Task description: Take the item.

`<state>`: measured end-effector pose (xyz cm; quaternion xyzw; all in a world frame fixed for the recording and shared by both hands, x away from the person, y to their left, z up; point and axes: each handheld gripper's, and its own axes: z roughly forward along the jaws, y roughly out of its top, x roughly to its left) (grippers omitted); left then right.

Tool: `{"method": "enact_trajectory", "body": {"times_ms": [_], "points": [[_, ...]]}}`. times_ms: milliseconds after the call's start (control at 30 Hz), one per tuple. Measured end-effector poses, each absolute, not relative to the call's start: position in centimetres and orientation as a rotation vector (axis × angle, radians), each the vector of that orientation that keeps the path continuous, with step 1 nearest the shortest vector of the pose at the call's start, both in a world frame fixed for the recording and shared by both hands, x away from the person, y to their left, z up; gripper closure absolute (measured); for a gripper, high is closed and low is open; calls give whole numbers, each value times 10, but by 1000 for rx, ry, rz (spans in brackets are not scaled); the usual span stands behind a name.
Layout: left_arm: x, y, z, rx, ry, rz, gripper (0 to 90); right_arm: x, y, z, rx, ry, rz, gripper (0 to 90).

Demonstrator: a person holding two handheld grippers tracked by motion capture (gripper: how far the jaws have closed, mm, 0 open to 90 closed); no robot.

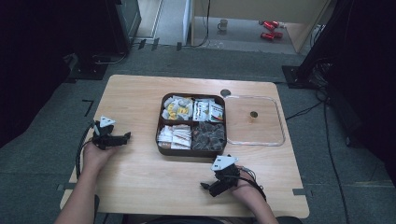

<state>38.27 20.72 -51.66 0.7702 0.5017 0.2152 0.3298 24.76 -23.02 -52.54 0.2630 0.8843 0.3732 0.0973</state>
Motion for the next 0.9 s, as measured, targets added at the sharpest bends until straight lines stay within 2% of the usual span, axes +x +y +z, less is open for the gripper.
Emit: {"method": "enact_trajectory", "body": {"times_ms": [367, 433, 700, 733, 800, 900], "points": [[385, 205, -514, 2021, 1319, 532, 168, 247, -230, -525, 779, 2619, 1105, 0], [384, 206, -512, 2013, 1317, 518, 227, 247, -230, -525, 779, 2619, 1105, 0], [387, 206, -507, 2047, 1280, 494, 253, 247, -230, -525, 777, 2619, 1105, 0], [388, 204, -505, 2048, 1268, 490, 264, 247, -230, -525, 777, 2619, 1105, 0], [389, 203, -503, 2048, 1259, 469, 350, 247, -230, -525, 777, 2619, 1106, 0], [395, 200, -497, 2034, 1235, 410, 354, 247, -230, -525, 777, 2619, 1106, 0]]}}
